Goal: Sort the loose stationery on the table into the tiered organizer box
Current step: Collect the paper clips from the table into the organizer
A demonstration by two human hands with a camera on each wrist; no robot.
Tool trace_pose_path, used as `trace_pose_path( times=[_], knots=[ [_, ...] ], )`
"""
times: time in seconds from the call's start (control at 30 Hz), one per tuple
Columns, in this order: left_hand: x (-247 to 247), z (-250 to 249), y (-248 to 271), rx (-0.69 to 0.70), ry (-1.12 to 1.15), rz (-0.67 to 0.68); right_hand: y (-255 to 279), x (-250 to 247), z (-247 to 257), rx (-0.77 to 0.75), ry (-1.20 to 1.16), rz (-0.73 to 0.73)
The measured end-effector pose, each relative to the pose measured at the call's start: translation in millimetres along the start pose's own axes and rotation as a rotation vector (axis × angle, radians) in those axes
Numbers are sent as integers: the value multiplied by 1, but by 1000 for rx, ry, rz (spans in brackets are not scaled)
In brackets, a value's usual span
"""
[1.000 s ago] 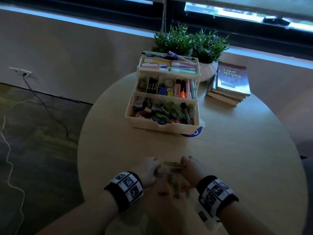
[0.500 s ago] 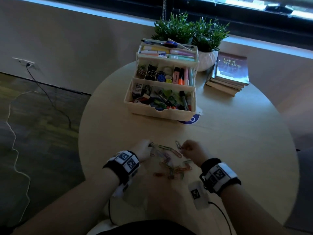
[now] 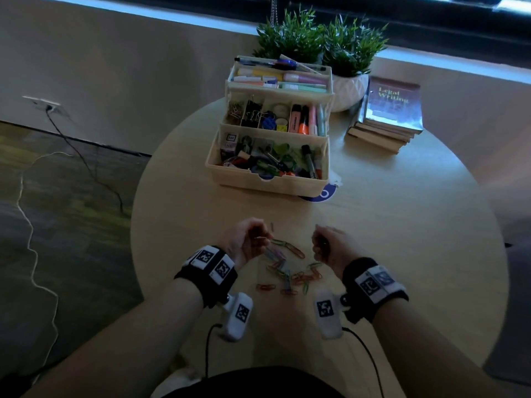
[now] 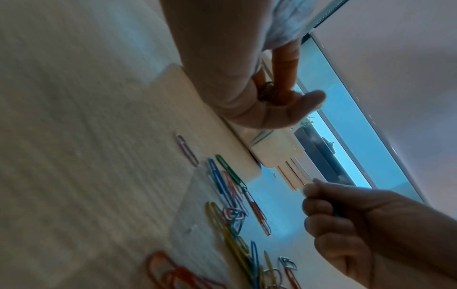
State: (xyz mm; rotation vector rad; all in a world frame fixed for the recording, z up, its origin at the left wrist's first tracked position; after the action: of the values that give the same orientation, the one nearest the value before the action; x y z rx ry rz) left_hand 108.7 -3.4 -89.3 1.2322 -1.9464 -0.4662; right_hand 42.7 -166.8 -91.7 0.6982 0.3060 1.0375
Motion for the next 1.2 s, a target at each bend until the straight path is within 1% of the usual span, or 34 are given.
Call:
trace_pose_path(
  times=[0.07, 0.13, 0.17, 0.2, 0.27, 0.3, 0.33, 0.4, 0.47, 0.53, 0.57, 0.6, 0.67, 0.73, 0.77, 0.8, 0.87, 0.9, 0.93, 0.97, 1.0, 1.03, 1.07, 1.1, 1.13, 1.2],
  knots=[
    [3, -3, -5, 11, -48, -7, -1, 8, 7, -118, 554, -62],
    [3, -10, -11, 50, -189, -16, -1, 26, 3, -197, 1049, -35],
    [2, -14, -15, 77, -302, -37, 1, 32, -1, -208, 1210, -21],
    [1, -19, -18, 116, -462, -67, 2, 36, -4, -221, 1321, -11],
    [3, -30, -22, 243, -890, -114, 3, 42, -3, -266, 1457, -12],
    [11, -31, -22, 290, -1112, -97, 1, 42, -3, -259, 1500, -12],
    [20, -30, -21, 302, -1323, -75, 0, 40, -2, -242, 1527, -9],
    [33, -21, -26, 252, -1692, -10, -5, 36, -3, -190, 1531, 0],
    [45, -16, -29, 196, -1917, 46, -13, 28, -7, -126, 1502, 2],
    [53, -9, -34, 119, -2034, 88, -17, 15, -11, -81, 1436, 8],
    [55, -5, -35, 83, -2088, 101, -16, 5, -10, -68, 1344, -3],
    [55, -3, -36, 64, -2129, 110, -13, -6, -10, -51, 1191, -8],
    [54, 0, -36, 62, -2149, 117, -4, -29, -14, -12, 742, 5],
    [51, -1, -39, 110, -2073, 89, 9, -48, -17, 10, 261, 62],
    [48, -3, -40, 148, -2002, 76, 15, -53, -19, 23, 31, 121],
    [46, -5, -41, 206, -1872, 67, 22, -54, -19, 30, -168, 198],
    [37, -13, -40, 268, -1473, 28, 35, -55, -17, -2, -422, 320],
    [31, -17, -36, 260, -1207, -1, 38, -57, -15, -29, -488, 353],
    [23, -18, -34, 212, -897, -21, 40, -58, -12, -53, -533, 373],
    [16, -14, -30, 147, -540, -38, 40, -59, -10, -63, -566, 379],
    [12, -9, -24, 73, -216, -42, 38, -58, -8, -57, -586, 370],
    [11, -5, -18, 23, 11, -28, 35, -57, -9, -35, -578, 344],
    [12, -3, -13, -5, 139, -8, 32, -55, -9, -12, -526, 298],
    [12, -1, -10, -17, 201, 7, 29, -54, -10, -1, -405, 226],
    [12, -1, -7, -19, 226, 21, 25, -57, -11, -4, -215, 130],
    [11, -3, -4, -12, 253, 22, 22, -58, -8, -87, 319, -47]
  ],
)
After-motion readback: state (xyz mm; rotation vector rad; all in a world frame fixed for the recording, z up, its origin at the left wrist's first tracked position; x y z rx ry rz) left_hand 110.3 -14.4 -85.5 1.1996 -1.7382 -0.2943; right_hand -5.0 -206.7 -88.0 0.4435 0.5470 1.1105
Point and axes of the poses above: each hand's wrist, its own y-axis away from the middle knuckle, its own x-axis out of the palm, z = x × y, the point moved 8 cm from there along -y, towards the middle knuckle, and after that the axes turned 1 degree about -z, right-handed, at the moved point
